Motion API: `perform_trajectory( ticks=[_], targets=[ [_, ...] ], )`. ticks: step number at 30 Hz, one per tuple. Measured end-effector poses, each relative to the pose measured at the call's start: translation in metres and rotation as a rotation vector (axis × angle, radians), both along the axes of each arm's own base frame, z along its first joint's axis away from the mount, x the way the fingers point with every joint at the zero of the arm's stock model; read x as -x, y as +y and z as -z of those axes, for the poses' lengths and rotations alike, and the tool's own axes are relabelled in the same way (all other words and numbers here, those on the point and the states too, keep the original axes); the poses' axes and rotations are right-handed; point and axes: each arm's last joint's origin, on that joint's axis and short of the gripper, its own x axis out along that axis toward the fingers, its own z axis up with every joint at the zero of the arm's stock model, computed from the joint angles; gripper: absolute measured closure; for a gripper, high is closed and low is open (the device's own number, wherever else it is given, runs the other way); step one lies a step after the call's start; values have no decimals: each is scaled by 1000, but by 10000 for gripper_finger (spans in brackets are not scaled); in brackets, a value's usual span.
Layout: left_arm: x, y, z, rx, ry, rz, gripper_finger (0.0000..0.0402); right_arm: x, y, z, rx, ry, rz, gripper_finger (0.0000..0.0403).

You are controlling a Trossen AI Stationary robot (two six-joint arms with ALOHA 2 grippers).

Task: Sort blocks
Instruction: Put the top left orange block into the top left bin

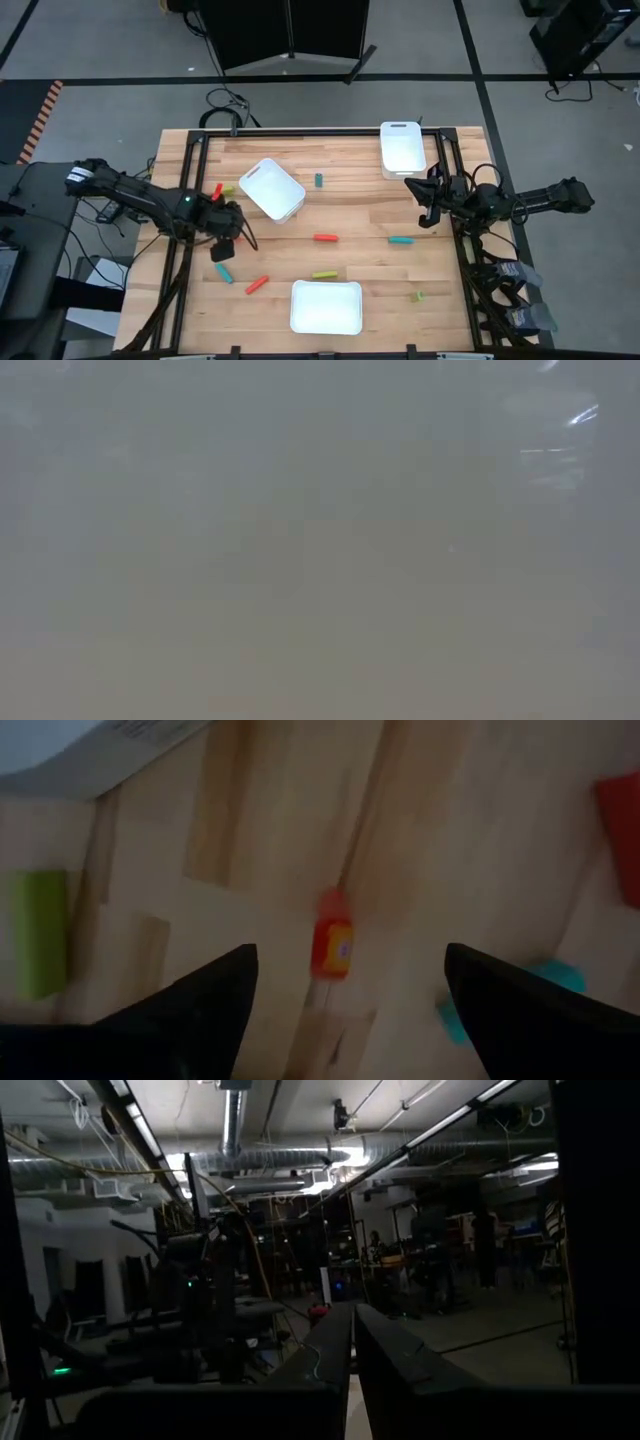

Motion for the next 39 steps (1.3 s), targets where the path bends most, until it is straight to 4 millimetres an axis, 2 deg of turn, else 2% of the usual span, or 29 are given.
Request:
perform_trajectory(
  ticks=[12,21,34,39],
  targets=[
    [5,2,26,-10,27,-6,74,0,0,0,0,0,0,373],
    [4,2,27,-32,3,-9,77,0,0,0,0,0,0,373],
    [4,2,27,-43,2,-9,145,0,0,0,-1,0,0,373],
    [4,2,27,-44,1,-9,159,0,0,0,-1,0,0,373]
  ],
)
